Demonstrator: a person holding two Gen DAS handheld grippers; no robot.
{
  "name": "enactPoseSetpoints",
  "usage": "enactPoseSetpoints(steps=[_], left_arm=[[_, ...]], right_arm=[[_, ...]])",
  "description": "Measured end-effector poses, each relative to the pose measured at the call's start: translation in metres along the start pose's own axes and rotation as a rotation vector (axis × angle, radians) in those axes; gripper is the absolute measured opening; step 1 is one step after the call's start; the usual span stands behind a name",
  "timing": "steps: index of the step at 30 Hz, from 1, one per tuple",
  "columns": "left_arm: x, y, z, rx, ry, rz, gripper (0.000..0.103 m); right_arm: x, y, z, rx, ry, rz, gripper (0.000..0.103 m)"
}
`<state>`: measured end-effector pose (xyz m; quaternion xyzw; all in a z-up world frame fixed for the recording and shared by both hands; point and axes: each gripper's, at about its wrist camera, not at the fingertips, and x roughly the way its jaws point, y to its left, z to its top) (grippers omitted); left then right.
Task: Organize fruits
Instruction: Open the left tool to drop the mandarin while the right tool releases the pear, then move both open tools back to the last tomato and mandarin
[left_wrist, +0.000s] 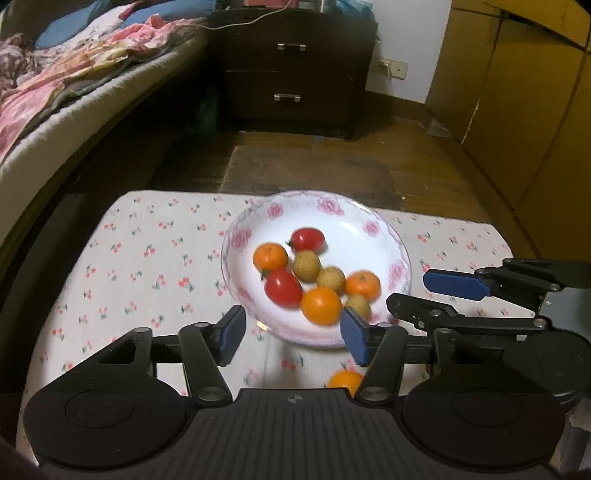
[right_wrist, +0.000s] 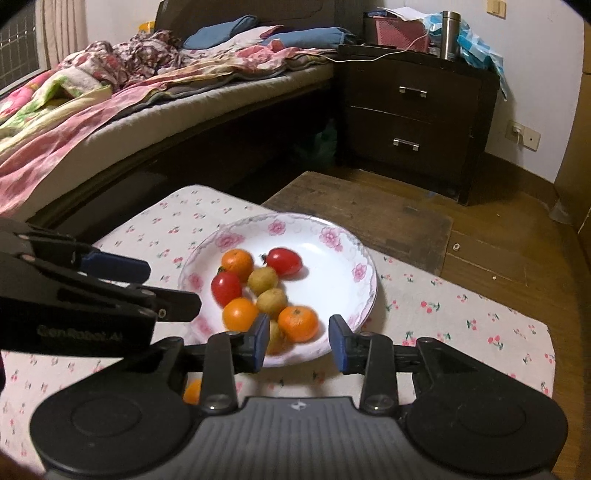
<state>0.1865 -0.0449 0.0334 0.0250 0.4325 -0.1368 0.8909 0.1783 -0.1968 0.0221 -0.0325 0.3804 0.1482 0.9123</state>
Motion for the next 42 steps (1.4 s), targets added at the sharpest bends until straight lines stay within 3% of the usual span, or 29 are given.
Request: enactPoseSetpoints(steps=[13,19,34,38,42], left_arm=[[0.006,-0.019,-0.057,0.008,0.123,-0.091,0.062],[0.018,-0.020,-0.070,0.024,0.163,-0.069,0.049],[0.019,-0.025,-0.077,0.061,0.102,-0.080,0.036],[0.017,-0.021,-0.078,0.052,0.104,-0.092,0.036],[0.015,-0.018,-0.079,0.041,0.109,-0.097,0.036]], right_arm=[[-0.028,0.004,-0.028,0.010,0.033,0.014,0.043],[-0.023,0.008,-0.031,0.009,0.055,0.058,0.043],[0.020,0.029,-0.028,-0.016,0.132,0.176,0.043],[0.025,0.037,-0.027,-0.048,0.148,0.171,0.043],[0.021,0.043,-0.029,-0.089,0.133,0.158,0.036]])
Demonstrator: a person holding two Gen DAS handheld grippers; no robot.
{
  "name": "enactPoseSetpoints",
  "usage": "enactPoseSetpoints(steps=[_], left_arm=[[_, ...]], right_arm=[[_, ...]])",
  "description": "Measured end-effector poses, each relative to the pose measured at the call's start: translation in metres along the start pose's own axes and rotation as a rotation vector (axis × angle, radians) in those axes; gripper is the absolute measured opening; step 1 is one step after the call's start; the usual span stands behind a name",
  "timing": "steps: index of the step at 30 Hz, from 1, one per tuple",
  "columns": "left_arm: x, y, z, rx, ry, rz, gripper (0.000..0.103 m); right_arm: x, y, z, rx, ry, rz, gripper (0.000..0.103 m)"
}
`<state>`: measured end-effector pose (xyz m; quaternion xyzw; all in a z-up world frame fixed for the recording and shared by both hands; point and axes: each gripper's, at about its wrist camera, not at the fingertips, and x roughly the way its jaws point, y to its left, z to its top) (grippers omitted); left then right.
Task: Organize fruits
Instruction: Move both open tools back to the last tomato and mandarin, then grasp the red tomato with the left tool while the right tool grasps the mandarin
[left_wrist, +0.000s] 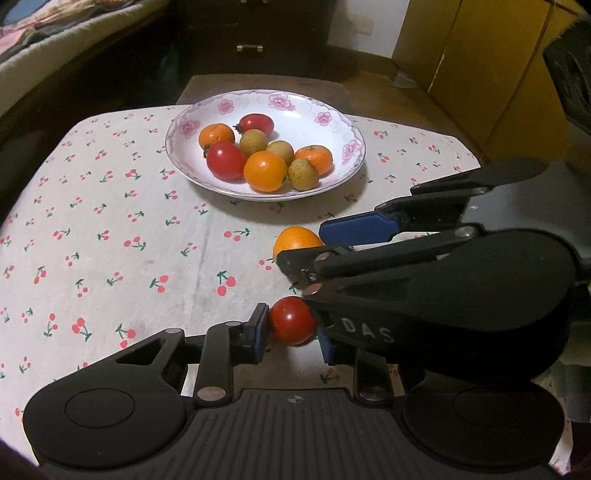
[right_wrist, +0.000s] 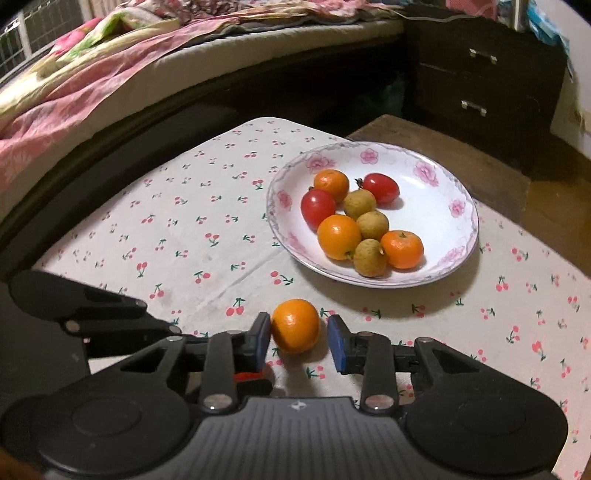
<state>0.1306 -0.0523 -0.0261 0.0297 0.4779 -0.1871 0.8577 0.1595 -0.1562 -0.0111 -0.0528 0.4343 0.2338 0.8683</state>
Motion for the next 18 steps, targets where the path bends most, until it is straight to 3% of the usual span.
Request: enactPoseSetpoints(steps=[6,12,18], left_arm=[[-0.005,0.002,-0.003,0.008,0.001,-0.006,0.035],[-0.003,-0.001,-0.003,0.014,0.009,-0.004,0.036],[-0.002,0.000,-0.003,0.013,0.006,-0.011,0.037]], right_arm=[[-0.013,-0.008,0.002,0.025,-0.026,-0.010,0.025],[-0.013,-0.013,0.002,0.062,-0.031,0.041,0.026],[-0.008,-0.017,0.010,0.084,-0.059,0.037,0.026]])
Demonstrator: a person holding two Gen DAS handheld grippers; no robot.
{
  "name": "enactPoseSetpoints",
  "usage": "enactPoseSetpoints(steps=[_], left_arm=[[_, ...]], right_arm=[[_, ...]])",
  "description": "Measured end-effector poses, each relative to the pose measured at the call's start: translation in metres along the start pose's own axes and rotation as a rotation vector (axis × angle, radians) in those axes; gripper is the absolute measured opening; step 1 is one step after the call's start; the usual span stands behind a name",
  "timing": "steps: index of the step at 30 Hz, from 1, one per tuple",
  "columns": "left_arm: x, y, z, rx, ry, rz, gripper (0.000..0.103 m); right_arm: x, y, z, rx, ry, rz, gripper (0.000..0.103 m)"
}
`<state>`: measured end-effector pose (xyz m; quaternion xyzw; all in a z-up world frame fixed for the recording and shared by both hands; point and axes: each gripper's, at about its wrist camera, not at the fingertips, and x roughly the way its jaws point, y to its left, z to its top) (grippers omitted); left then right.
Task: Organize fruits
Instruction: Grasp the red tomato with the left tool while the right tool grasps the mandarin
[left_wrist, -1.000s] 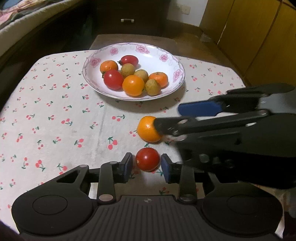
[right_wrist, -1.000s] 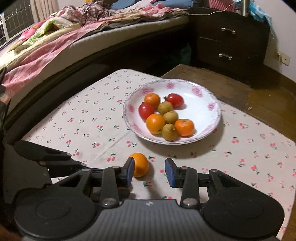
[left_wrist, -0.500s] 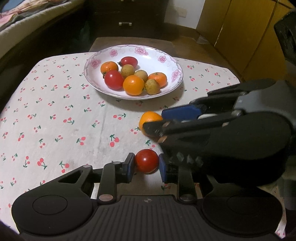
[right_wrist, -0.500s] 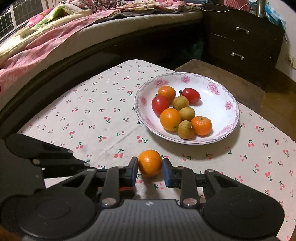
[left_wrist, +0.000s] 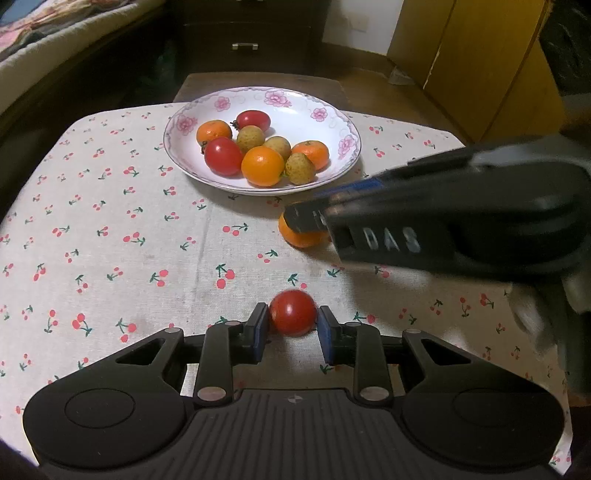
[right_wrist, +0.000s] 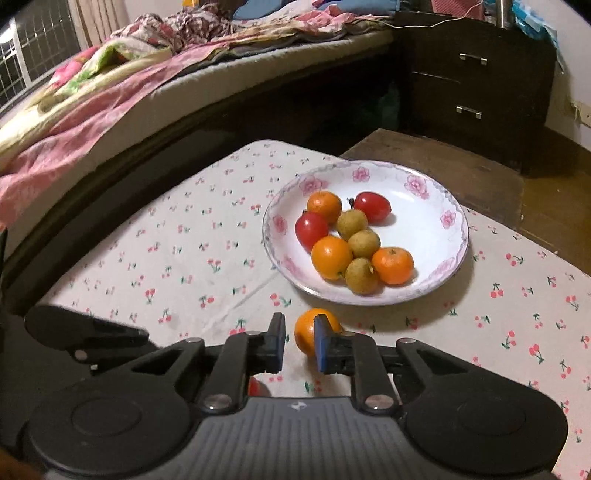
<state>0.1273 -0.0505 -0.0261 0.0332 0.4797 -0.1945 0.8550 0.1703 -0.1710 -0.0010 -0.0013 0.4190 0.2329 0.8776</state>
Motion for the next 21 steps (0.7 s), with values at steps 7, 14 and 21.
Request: enactPoseSetpoints(steps=[7,14,21], left_arm=[[-0.001,0.004,0.000,-0.012,0.000,-0.018,0.037],[0.000,-0.001,-0.001,0.011,-0.004,-0.001,0.038],[-0.001,0.000,-0.001,0.005,-0.006,0.005,0.035]], right_arm=[[0.004,0.002,0.002,-0.018,0.016,-0.030,0.050],[0.013,-0.002,-0.001,-0.020,0.044,-0.077,0.051],[0.017,-0.005,-0.005,-0.018,0.044,-0.097,0.043]])
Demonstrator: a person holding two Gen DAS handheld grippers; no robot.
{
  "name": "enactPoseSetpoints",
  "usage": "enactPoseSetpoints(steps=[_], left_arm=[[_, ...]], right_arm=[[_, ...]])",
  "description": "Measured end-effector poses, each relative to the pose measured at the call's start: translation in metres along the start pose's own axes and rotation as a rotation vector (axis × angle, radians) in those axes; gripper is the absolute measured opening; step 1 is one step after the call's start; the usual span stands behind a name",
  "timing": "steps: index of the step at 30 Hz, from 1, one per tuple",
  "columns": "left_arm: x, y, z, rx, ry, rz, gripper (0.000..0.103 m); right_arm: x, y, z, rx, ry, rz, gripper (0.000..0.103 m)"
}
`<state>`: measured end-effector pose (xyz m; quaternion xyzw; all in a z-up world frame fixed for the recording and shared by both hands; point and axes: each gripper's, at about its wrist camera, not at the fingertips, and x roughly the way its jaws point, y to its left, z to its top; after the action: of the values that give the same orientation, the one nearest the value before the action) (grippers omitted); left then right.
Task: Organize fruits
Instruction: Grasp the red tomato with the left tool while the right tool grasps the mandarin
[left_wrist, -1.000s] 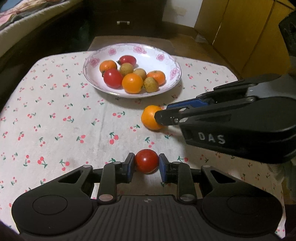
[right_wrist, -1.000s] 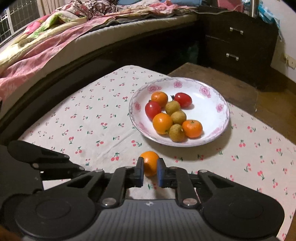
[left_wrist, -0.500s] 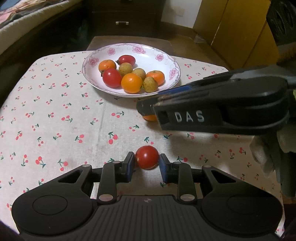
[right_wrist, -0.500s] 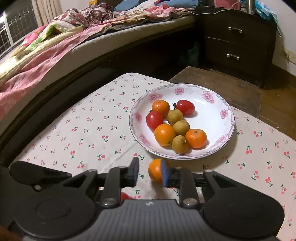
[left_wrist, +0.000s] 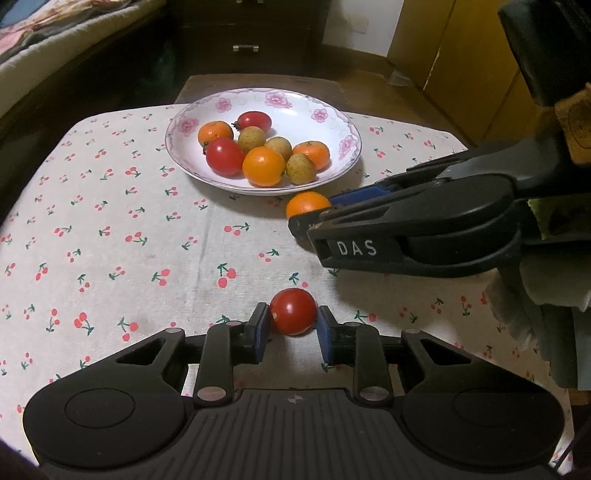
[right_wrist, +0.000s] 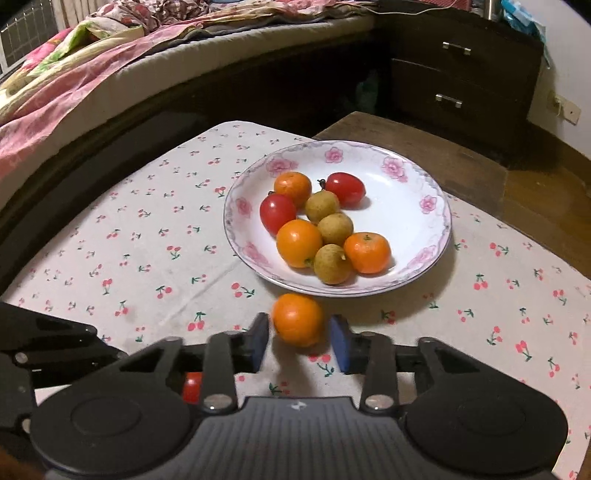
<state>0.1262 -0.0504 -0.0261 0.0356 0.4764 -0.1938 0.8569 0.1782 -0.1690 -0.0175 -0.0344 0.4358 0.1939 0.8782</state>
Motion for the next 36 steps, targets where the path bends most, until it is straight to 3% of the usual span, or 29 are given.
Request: enactPoseSetpoints(steps=[16,24,32,36], left_arm=[[-0.005,0.002,0.002,0.000,0.008,0.000,0.034],[-0.002,0.005,0.000,-0.007,0.016,-0.016,0.035],[-0.002,0.007,-0.001,-0.016,0.017,-0.025,0.035],[-0.001,0.005,0.000,-0.012,0.018,-0.022,0.035]], right_arm=[[-0.026,-0.007,-0.006,0.026,-0.027,0.027,0.039],[-0.015,-0.009,-0.015,0.003,-0.013,0.057,0.064],[-0.005,0.005,-0.019,-0.083,-0.003,0.010,0.063],[-0.005,0.008,-0.016,-0.094,-0.006,0.005,0.049]])
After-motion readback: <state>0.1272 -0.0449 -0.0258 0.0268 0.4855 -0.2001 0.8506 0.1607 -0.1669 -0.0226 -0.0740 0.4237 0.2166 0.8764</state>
